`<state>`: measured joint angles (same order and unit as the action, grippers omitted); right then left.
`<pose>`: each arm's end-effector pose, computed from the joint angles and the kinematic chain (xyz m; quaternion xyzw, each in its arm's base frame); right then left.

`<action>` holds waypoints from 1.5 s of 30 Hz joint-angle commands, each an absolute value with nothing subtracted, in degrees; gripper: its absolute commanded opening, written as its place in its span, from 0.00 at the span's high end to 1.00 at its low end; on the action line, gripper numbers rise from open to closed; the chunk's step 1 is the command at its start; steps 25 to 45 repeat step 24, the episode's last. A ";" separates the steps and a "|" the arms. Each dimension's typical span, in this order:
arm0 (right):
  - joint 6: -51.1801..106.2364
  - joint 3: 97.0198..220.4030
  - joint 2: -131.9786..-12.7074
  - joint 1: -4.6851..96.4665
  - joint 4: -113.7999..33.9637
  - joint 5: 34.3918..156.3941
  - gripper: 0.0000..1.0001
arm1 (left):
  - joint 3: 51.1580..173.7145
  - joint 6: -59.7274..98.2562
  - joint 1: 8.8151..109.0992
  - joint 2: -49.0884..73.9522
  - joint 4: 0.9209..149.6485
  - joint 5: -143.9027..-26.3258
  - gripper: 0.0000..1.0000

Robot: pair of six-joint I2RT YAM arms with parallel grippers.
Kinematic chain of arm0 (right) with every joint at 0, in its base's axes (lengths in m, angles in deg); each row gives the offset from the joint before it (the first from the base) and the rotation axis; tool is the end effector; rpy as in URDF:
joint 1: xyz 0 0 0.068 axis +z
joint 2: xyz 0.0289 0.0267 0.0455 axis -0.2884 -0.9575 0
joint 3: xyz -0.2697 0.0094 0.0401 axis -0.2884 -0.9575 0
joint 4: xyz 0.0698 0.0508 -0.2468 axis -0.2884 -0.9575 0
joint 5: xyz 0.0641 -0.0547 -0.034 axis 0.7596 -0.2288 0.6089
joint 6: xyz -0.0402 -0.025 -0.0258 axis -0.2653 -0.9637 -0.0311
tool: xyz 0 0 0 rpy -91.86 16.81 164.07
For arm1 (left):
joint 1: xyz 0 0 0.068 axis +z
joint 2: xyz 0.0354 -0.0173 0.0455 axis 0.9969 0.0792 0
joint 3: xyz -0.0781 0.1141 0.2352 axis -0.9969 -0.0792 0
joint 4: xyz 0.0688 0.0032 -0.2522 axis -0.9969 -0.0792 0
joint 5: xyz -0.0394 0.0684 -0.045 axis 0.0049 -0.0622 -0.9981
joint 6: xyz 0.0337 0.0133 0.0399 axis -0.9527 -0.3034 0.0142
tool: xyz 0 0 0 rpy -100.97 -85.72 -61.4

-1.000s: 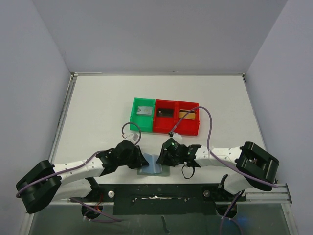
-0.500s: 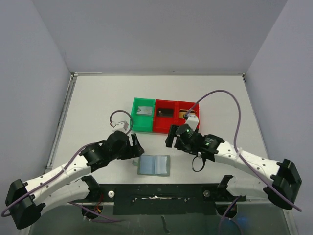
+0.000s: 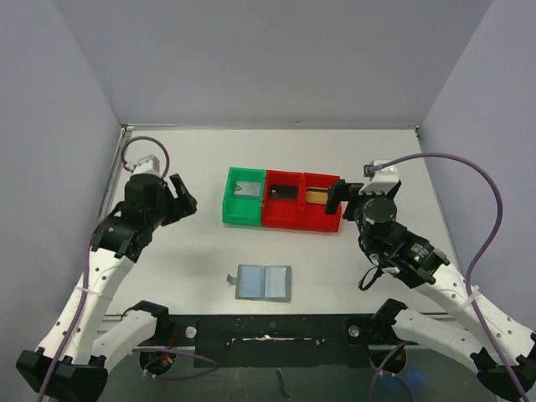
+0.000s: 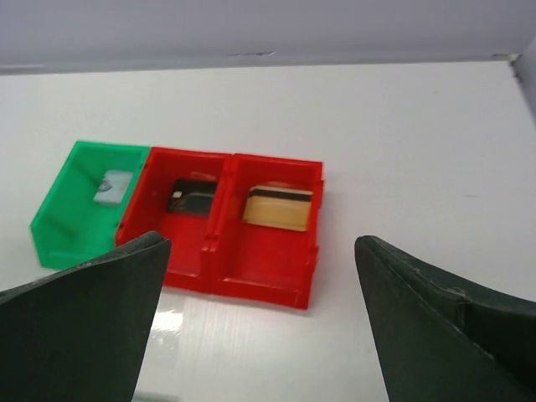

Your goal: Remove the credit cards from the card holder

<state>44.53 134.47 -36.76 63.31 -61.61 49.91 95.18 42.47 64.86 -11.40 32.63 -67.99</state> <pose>0.1330 0.1087 0.3578 0.0412 0.7808 0.1143 0.6128 0.1742 -0.0595 0.3285 -0.1444 0.8820 -0.1446 0.4246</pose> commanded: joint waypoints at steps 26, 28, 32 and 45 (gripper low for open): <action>39.18 150.67 -37.53 28.53 -69.15 77.47 0.02 | 113.75 40.73 72.10 -17.56 20.88 -45.96 0.25; 39.18 150.67 -37.53 28.53 -69.15 77.47 0.02 | 113.75 40.73 72.10 -17.56 20.88 -45.96 0.25; 39.18 150.67 -37.53 28.53 -69.15 77.47 0.02 | 113.75 40.73 72.10 -17.56 20.88 -45.96 0.25; 39.18 150.67 -37.53 28.53 -69.15 77.47 0.02 | 113.75 40.73 72.10 -17.56 20.88 -45.96 0.25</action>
